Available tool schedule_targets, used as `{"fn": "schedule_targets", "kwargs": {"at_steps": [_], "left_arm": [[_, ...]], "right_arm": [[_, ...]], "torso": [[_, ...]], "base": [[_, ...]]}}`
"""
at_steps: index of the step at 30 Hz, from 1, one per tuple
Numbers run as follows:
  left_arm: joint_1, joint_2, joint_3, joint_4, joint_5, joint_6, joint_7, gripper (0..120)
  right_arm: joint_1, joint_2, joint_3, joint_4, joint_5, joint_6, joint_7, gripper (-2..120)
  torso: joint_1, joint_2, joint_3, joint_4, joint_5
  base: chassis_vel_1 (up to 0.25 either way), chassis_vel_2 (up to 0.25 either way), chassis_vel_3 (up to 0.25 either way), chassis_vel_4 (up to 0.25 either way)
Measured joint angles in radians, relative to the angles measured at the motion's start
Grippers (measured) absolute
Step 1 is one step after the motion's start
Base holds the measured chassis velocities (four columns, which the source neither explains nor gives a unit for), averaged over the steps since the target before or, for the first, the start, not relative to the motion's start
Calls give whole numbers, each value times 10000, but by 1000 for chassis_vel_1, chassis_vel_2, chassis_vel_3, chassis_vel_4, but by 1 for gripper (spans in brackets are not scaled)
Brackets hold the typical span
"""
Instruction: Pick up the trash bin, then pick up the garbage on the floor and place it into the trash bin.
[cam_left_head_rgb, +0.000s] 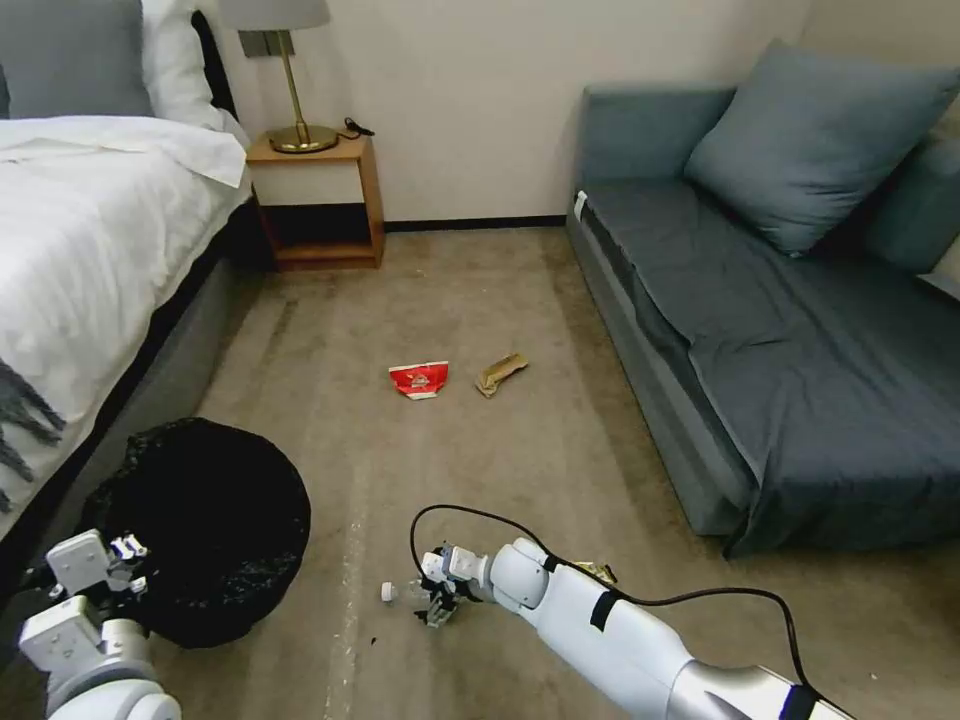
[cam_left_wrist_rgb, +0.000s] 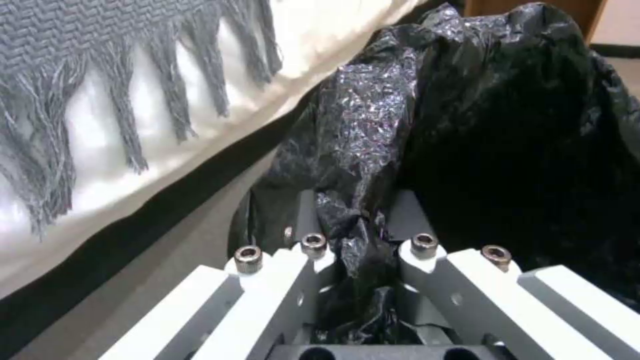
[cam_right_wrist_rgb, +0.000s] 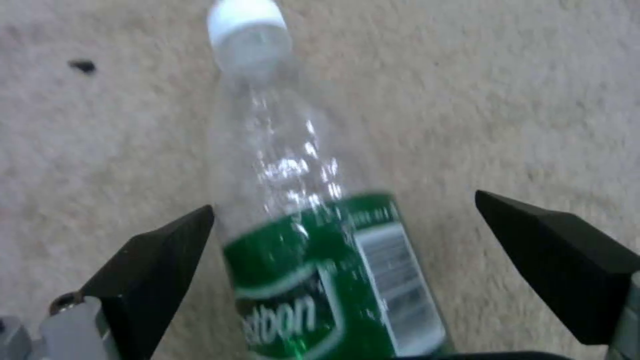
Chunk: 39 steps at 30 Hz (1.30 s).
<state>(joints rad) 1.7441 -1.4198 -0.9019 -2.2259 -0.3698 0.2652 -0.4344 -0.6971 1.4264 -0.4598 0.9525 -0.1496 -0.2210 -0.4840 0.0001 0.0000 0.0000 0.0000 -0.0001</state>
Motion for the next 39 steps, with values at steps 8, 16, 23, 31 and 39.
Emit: {"fn": "schedule_targets", "kwargs": {"at_steps": [8,16,23,31,39], "left_arm": [[-92,134,49,-164,-96,190,3,7],[-268,202,211,-113,-94,356,14,7],[-286,203,244,17,-86,357,46,7],[-251,125,319,52,-4,324,156,7],[-217,-81,457,53,259,138,337,7]], "right_arm": [[0,-133,154,-334,-94,475,-169,80],[-56,-330,474,-297,-57,603,-158,45],[-105,-389,713,-217,-7,636,-143,30],[-135,-271,1766,757,1009,589,-1,25],[213,-336,1954,2107,3601,1250,952,25]], "torso": [[0,0,0,0,2],[-1,0,-1,0,2],[-1,0,0,0,1],[-1,0,-1,-1,0],[-1,0,0,0,1]], "base": [[0,0,0,0],[0,0,0,0],[0,0,0,0],[0,0,0,0],[0,0,0,0]]}}
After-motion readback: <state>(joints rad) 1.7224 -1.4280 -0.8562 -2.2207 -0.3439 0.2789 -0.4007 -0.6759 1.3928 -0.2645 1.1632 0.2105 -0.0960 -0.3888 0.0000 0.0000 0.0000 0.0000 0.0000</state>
